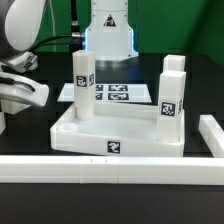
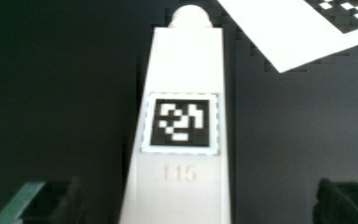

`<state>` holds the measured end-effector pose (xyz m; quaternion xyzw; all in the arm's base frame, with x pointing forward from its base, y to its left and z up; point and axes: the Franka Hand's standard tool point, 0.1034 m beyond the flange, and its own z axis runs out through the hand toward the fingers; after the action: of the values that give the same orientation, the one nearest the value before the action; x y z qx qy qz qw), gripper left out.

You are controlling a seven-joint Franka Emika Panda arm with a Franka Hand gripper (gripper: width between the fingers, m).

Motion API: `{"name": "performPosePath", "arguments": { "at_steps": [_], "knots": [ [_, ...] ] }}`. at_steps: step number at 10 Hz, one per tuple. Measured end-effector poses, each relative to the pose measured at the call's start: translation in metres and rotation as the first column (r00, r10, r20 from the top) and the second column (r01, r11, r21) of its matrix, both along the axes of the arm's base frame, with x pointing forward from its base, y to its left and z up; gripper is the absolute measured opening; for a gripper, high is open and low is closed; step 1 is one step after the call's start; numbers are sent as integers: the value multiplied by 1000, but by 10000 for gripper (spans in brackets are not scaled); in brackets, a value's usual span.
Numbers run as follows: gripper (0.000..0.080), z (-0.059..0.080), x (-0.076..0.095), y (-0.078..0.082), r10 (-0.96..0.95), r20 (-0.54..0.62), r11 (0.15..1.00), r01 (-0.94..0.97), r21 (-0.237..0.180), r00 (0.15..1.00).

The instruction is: Assemble desk

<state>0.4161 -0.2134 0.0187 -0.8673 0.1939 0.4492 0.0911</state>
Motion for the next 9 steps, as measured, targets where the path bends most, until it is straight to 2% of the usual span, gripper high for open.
{"name": "performPosePath", "arguments": {
  "at_steps": [1,2,3,6,8,9],
  "knots": [
    [649,4,-7,0,-7,-71,1000,8,19,997],
    [649,1,-9,-1,-12,-130,999,16,32,992],
    [649,-3,-6,-4,-5,-129,1000,8,26,992],
    [649,-3,-4,-6,0,-118,1000,3,17,993],
    [622,-5,-2,-7,-4,-111,1000,4,2,994],
    [444,-5,-2,-7,-4,-109,1000,4,1,994]
  ]
}}
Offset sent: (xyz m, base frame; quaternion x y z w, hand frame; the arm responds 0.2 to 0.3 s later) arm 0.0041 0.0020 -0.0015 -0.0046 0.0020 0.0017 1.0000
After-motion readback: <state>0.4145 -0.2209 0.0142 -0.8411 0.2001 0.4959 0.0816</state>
